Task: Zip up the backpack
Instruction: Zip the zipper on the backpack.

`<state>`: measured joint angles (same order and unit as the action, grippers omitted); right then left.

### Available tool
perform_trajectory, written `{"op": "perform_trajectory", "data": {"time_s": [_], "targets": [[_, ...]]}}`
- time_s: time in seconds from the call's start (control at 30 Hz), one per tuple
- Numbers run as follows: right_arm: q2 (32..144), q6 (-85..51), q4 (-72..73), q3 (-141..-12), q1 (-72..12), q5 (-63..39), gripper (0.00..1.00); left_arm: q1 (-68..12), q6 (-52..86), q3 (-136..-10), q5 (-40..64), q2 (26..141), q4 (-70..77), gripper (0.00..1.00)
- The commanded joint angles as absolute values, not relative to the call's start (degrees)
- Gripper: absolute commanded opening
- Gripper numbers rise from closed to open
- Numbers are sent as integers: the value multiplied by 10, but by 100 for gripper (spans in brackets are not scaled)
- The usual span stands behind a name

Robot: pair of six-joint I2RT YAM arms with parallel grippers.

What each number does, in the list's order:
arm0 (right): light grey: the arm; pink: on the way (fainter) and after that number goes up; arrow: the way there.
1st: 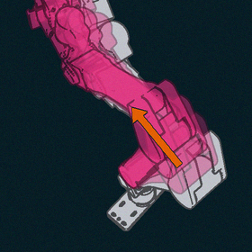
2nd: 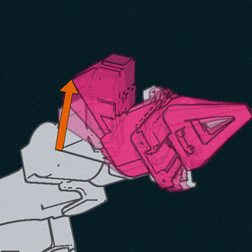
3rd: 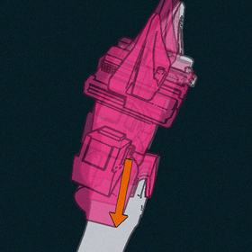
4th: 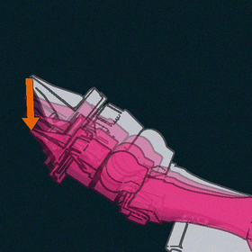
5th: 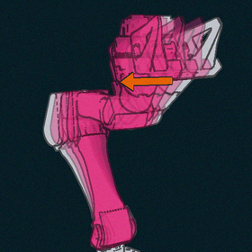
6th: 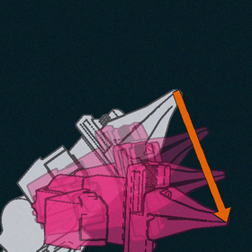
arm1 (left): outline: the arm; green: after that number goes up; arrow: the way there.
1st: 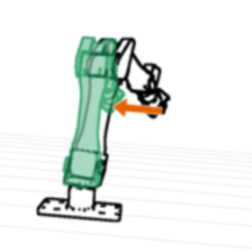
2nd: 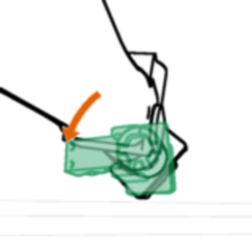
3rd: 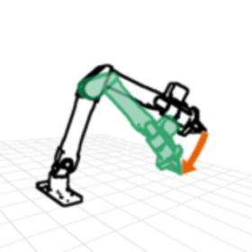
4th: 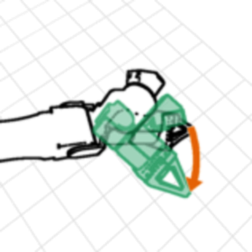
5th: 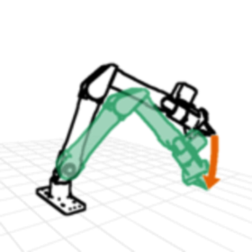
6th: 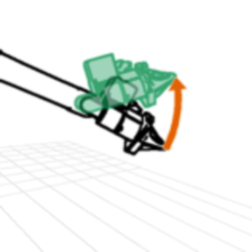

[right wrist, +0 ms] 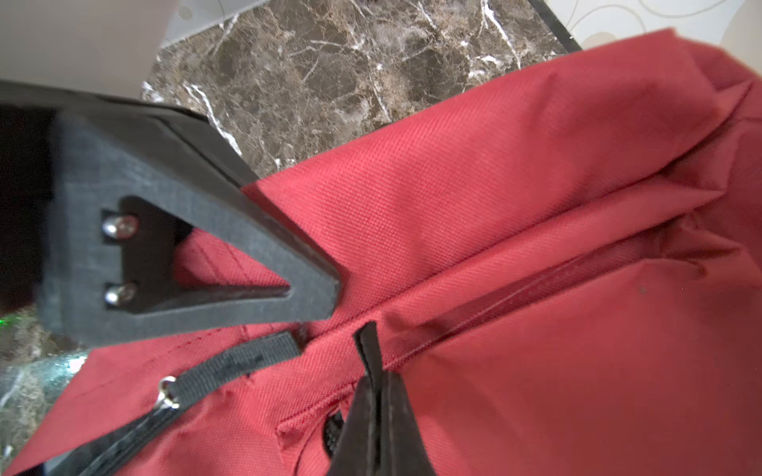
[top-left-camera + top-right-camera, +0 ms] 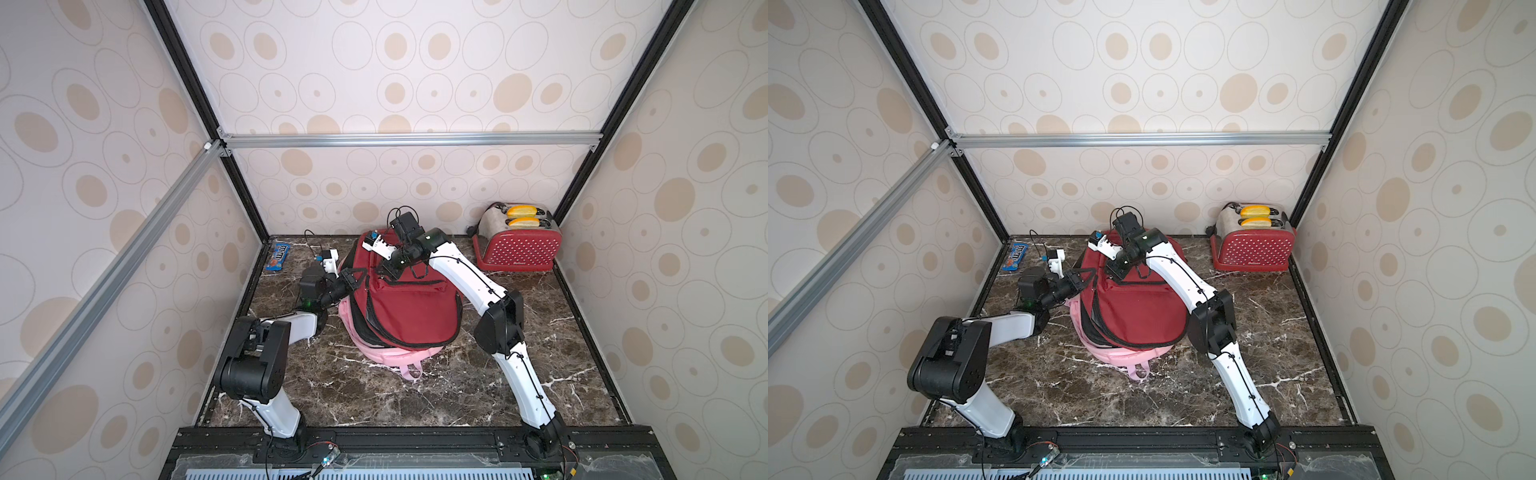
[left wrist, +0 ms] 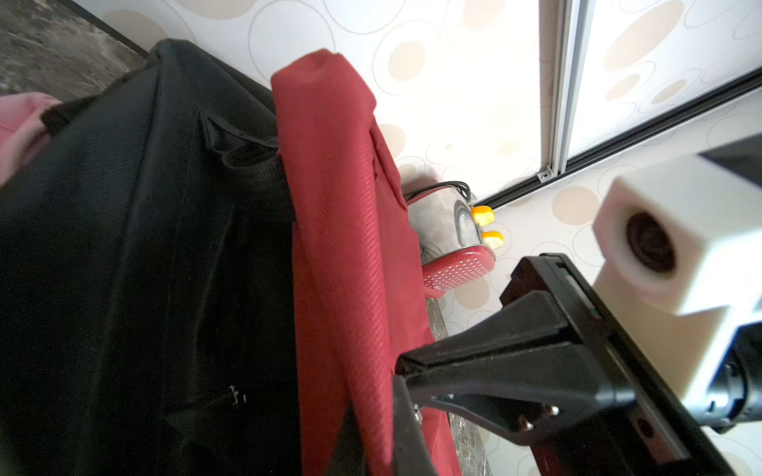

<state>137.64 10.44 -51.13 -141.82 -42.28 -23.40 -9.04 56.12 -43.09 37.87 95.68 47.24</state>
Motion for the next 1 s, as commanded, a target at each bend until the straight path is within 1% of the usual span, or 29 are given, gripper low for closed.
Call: {"op": "perform_trajectory", "data": {"time_s": [0.0,0.1,0.27,0.63,0.77,0.87,0.97], "targets": [[1342,82,-495,-1401,-424,-263,6,-96,553,-445,402,949,479,0],[1330,63,-459,-1368,-421,-264,5,-96,555,-443,401,952,483,0],[1307,22,-394,-1320,-414,-244,0,-93,559,-441,401,955,491,0],[1215,-102,-179,-1087,-398,-187,0,-89,556,-436,390,953,483,0],[1197,-137,-112,-1029,-394,-184,0,-87,544,-433,376,947,460,0],[1195,-153,-99,-1014,-392,-188,0,-85,530,-432,362,938,437,0],[1185,-184,-38,-969,-386,-197,0,-85,518,-432,351,930,415,0]]}}
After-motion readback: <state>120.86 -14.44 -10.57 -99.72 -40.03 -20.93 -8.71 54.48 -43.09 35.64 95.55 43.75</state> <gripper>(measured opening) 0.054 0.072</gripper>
